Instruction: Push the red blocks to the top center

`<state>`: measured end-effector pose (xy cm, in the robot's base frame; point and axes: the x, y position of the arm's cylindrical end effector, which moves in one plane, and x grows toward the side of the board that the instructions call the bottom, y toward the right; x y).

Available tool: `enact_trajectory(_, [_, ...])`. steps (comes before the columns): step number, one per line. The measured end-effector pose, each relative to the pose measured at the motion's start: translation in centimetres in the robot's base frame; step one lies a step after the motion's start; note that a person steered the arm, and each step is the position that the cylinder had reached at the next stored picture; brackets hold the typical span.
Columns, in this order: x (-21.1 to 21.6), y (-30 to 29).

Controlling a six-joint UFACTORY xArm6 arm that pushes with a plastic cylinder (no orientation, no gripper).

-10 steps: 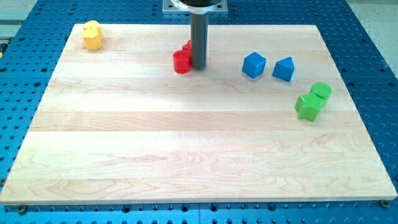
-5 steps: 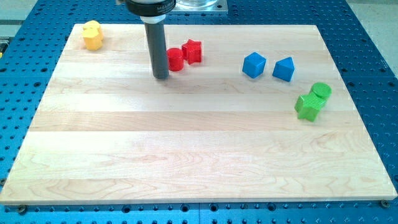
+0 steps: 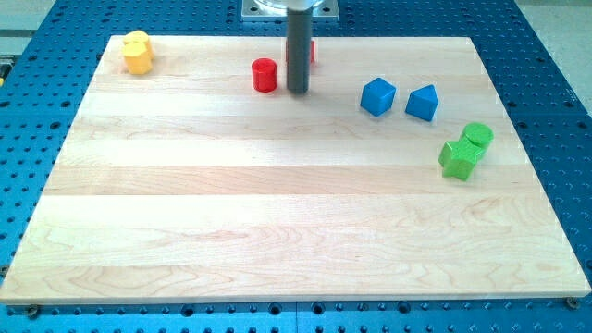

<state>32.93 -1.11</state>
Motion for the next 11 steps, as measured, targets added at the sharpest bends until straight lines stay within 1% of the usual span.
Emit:
enact_trajectory(1, [0.7, -6.3])
enact_trajectory(2, [-1.2, -6.0])
enact_trajectory(3, [-3.7, -1.0])
enact_trajectory(4, [-3.7, -0.2])
enact_trajectory(5, [-1.0, -1.3])
enact_trajectory(6, [0.1, -1.3])
enact_trajectory(10, [0.2, -1.8])
enact_trajectory(11, [2.8, -0.3])
